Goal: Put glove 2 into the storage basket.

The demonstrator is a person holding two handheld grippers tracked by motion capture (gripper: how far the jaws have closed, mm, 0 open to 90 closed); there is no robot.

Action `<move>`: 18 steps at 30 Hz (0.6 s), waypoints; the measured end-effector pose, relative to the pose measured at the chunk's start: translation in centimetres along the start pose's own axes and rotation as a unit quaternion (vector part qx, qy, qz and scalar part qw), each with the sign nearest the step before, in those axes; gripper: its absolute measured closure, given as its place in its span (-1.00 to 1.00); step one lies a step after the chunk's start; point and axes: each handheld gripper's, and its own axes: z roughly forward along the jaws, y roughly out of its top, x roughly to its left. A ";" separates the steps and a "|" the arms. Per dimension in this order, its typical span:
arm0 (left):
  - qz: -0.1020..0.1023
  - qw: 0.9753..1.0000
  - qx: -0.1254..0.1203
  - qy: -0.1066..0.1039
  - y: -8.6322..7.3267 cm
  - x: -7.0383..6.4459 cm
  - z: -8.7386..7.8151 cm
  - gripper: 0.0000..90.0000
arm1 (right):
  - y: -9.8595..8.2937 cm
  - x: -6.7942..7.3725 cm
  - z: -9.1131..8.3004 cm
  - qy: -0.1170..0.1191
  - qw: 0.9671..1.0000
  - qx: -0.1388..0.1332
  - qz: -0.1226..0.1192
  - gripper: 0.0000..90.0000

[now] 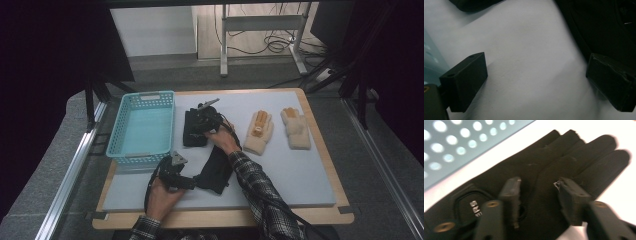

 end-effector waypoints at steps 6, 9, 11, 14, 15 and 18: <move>0.000 1.000 0.000 0.000 0.0 0.0 0.0 -0.91 | 0.5 0.7 0.3 -0.027 1.000 0.008 -0.007 0.83; 0.000 1.000 0.000 0.000 0.0 0.0 0.0 -0.91 | 0.6 0.9 0.3 -0.033 0.999 0.010 -0.009 0.87; 0.001 1.000 0.000 0.000 0.0 0.0 0.0 -0.90 | 0.4 1.3 0.1 -0.043 0.999 0.001 -0.022 0.91; 0.001 1.000 0.000 0.000 0.0 0.0 0.0 -0.90 | 0.5 1.3 -0.1 -0.046 0.999 0.001 -0.021 0.93; 0.001 1.000 0.000 0.000 0.0 0.0 0.0 -0.90 | 0.5 1.4 -0.4 -0.043 0.999 -0.001 -0.020 0.93; 0.001 1.000 0.000 0.000 0.0 0.0 0.0 -0.90 | 0.7 1.4 -0.9 -0.037 0.999 -0.007 -0.014 0.93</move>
